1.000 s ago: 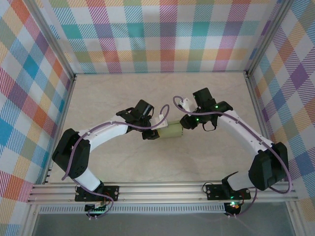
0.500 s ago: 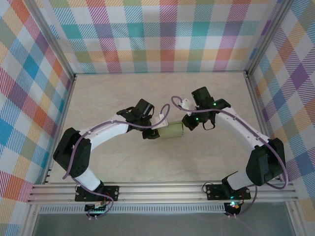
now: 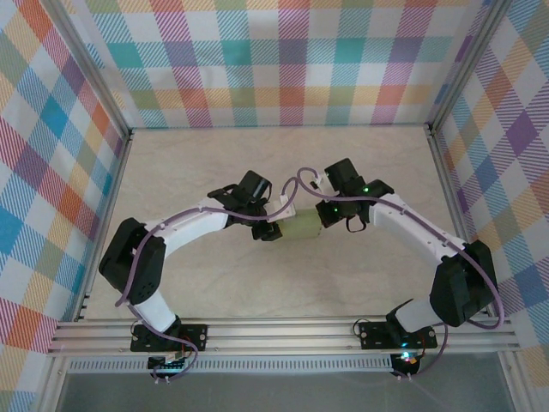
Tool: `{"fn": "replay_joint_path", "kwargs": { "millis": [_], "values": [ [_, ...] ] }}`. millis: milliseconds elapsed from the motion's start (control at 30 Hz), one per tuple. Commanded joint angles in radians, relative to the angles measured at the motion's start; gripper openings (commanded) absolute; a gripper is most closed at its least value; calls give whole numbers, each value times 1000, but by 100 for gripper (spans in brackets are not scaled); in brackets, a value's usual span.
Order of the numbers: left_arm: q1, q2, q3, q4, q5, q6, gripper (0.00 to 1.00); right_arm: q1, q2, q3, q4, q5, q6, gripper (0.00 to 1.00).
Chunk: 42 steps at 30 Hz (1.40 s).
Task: Fold the paper box
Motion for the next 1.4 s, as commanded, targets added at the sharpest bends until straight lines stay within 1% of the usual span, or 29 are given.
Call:
{"fn": "replay_joint_path", "kwargs": {
  "millis": [0, 133, 267, 367, 467, 667, 767, 900, 967, 1167, 1233, 1300, 1333, 1367],
  "values": [
    [3, 39, 12, -35, 1, -19, 45, 24, -29, -24, 26, 72, 158, 0],
    [4, 46, 11, -40, 5, -22, 43, 23, -38, -37, 18, 113, 274, 0],
    [4, 51, 7, -37, 7, -26, 43, 24, -29, -29, 0, 114, 354, 0],
    [5, 51, 6, -35, 5, -27, 43, 27, -29, -43, 19, 113, 411, 0],
    [4, 50, 5, -29, 4, -28, 43, 32, -30, -67, 57, 107, 432, 0],
    [4, 45, 3, -17, 2, -39, 49, 40, -46, -98, 91, 144, 420, 0],
    [4, 42, 3, -16, 1, -44, 54, 43, -49, -124, 122, 144, 412, 0],
    [4, 17, -4, 9, -20, -60, 67, 45, -49, -133, 138, 145, 401, 0],
    [4, -8, -15, 32, -24, -62, 71, 46, -47, -139, 147, 145, 398, 0],
    [4, -69, -29, 60, -2, -78, 85, 50, -45, -139, 155, 146, 394, 0],
    [5, -87, -45, 84, -11, -97, 93, 53, -42, -139, 158, 147, 392, 0],
    [5, -116, -77, 124, -43, -131, 100, 58, -38, -132, 153, 148, 391, 0],
    [5, -135, -94, 129, -48, -144, 100, 59, -36, -129, 152, 148, 390, 0],
    [5, -158, -114, 176, -51, -163, 100, 60, -34, -123, 146, 150, 389, 0]
  ]
}}
